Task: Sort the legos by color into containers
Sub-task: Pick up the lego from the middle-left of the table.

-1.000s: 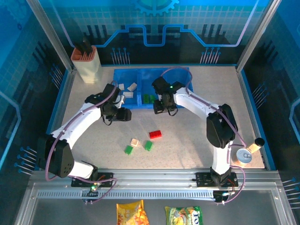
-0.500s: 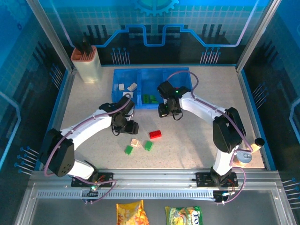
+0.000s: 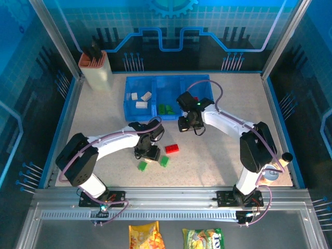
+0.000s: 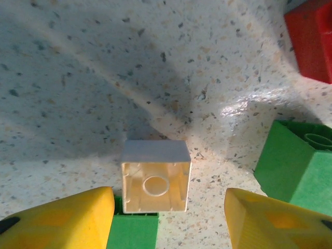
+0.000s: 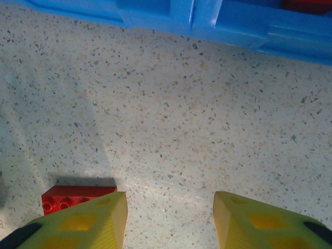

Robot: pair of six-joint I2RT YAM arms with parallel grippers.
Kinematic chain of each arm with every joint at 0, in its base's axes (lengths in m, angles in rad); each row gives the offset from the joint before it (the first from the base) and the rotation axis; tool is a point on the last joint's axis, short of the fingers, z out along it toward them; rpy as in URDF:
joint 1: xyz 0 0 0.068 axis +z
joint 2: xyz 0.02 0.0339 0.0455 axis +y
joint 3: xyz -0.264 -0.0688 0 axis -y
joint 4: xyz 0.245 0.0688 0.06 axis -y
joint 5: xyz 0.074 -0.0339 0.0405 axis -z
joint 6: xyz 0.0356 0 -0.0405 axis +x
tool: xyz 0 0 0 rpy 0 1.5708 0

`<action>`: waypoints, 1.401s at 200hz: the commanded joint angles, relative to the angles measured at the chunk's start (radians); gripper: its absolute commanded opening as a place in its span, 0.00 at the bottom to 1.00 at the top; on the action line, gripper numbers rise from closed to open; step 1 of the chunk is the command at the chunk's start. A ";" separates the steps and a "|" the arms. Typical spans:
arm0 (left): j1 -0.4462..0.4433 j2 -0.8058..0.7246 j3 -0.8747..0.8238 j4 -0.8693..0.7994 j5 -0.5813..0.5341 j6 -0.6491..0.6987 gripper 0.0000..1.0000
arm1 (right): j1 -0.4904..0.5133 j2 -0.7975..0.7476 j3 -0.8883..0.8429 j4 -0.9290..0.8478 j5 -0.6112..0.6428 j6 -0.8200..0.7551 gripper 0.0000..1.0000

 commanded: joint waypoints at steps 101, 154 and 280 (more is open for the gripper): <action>-0.037 0.040 -0.015 0.002 -0.089 -0.041 0.47 | -0.001 -0.050 -0.027 -0.021 0.004 0.027 0.48; -0.037 0.036 -0.015 0.002 -0.096 -0.041 0.41 | 0.006 -0.028 0.005 -0.034 0.006 0.022 0.48; -0.020 -0.046 0.034 -0.064 -0.131 -0.031 0.37 | 0.023 -0.001 0.021 -0.047 0.026 0.022 0.47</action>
